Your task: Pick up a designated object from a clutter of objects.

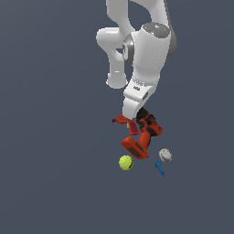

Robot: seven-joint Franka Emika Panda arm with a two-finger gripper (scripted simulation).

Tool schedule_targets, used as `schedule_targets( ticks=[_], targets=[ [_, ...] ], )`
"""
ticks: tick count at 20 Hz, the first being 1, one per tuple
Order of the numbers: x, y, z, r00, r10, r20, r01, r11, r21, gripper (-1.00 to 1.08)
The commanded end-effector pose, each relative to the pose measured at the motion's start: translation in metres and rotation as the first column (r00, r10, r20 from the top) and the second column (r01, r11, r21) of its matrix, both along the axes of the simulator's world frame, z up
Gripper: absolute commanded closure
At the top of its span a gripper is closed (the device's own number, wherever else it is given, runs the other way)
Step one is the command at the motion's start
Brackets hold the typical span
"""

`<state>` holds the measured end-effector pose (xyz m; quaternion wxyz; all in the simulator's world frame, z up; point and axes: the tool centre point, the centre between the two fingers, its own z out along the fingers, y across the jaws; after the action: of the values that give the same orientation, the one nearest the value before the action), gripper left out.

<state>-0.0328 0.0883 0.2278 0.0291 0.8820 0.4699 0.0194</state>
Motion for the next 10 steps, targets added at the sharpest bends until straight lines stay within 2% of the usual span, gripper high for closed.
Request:
schedule_targets(
  ticks=[1, 10],
  targets=[
    [-0.007, 0.004, 0.029, 1.0, 0.001, 0.009, -0.001, 1.0, 0.002, 1.08],
    [-0.033, 0.014, 0.116, 1.0, 0.001, 0.008, -0.001, 1.0, 0.004, 1.08]
  ],
)
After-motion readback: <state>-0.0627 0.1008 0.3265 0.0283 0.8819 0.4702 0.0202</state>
